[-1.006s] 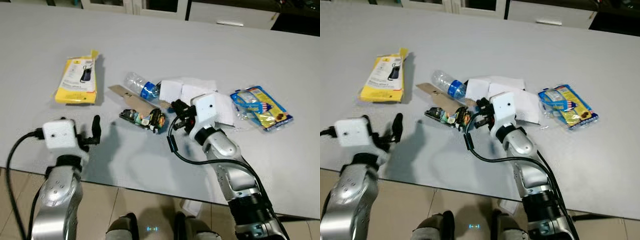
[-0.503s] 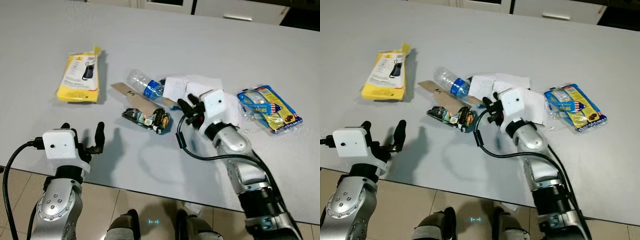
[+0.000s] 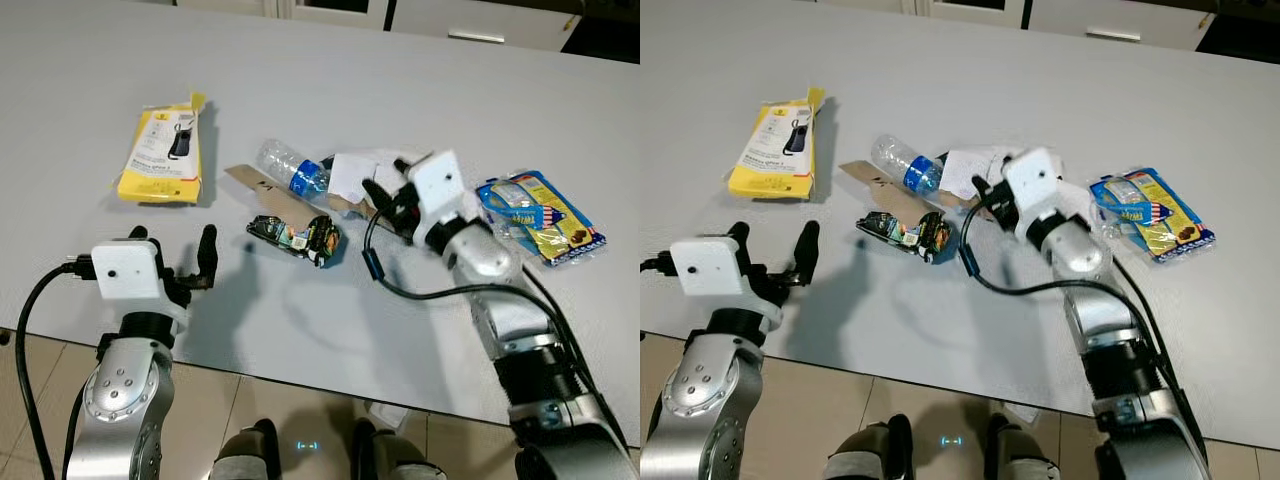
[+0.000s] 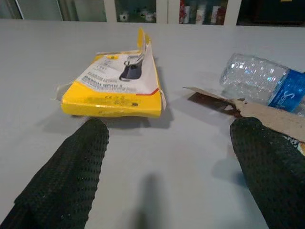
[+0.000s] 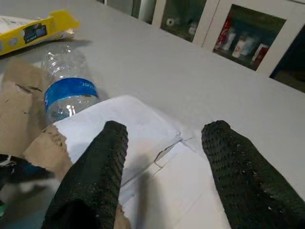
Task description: Picking trash to rubbish bin
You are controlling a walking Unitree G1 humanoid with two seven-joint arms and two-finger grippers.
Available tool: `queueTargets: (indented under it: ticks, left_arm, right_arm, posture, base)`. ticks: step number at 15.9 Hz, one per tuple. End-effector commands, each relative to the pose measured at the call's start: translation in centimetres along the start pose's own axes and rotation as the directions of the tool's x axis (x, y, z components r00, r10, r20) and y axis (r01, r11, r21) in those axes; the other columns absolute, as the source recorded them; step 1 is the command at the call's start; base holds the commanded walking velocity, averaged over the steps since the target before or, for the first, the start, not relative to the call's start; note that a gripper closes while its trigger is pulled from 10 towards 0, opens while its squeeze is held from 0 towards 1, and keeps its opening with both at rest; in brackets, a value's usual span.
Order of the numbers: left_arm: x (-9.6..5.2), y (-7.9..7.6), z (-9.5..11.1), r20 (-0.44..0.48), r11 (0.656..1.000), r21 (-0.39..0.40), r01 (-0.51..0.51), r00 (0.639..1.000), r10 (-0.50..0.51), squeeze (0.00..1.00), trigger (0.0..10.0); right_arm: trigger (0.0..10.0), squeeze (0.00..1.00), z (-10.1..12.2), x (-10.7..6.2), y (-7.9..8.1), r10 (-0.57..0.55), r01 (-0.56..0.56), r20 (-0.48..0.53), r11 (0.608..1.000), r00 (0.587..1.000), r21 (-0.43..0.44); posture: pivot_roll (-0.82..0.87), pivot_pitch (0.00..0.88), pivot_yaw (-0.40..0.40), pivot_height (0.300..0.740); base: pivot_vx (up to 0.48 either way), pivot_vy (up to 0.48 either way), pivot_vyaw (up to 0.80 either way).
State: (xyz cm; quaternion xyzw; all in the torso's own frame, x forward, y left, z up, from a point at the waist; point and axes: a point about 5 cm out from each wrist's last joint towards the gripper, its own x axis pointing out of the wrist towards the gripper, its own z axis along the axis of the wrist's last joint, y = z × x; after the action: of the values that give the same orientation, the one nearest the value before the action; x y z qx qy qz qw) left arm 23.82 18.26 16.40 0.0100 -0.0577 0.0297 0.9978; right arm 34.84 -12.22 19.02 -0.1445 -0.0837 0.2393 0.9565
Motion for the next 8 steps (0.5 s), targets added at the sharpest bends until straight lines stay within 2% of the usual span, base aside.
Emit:
queueTargets:
  ticks: [1,2,3,4,8]
  left_arm:
    - [0.0,0.2,-0.2,-0.002,1.0,0.008,-0.02,1.0,0.02,1.0,10.0]
    - [0.2,0.3,-0.1,0.003,1.0,0.01,-0.025,1.0,0.025,1.0,10.0]
    - [0.4,0.4,0.0,0.006,0.999,0.013,-0.031,1.0,0.031,0.55,10.0]
    - [0.5,0.5,0.0,0.006,0.999,0.016,-0.038,0.999,0.038,0.0,10.0]
    - [0.5,0.5,-0.1,-0.002,0.999,0.026,-0.037,0.999,0.037,0.0,10.0]
  right_arm:
    - [10.0,1.0,-0.1,0.0,-0.5,-0.006,0.006,-0.005,1.0,1.0,-0.018]
    - [10.0,1.0,0.0,0.1,-0.6,-0.008,0.008,-0.004,1.0,1.0,-0.023]
    - [10.0,1.0,0.1,0.3,-0.8,-0.012,0.012,0.0,0.999,1.0,-0.033]
    - [10.0,1.0,0.1,0.5,-0.9,-0.014,0.014,0.003,0.999,1.0,-0.038]
    - [10.0,1.0,0.0,1.4,-1.0,-0.012,0.011,-0.015,0.999,1.0,-0.048]
  posture:
    - [0.01,0.202,-0.002,0.74]
    - [0.01,0.201,-0.004,0.74]
    - [0.01,0.201,-0.005,0.74]
    - [0.01,0.201,-0.005,0.74]
    - [0.03,0.208,-0.005,0.74]
  base:
    - [0.0,0.0,0.0]
    - [0.0,0.0,0.0]
    - [0.0,0.0,0.0]
    - [0.0,0.0,0.0]
    - [0.0,0.0,0.0]
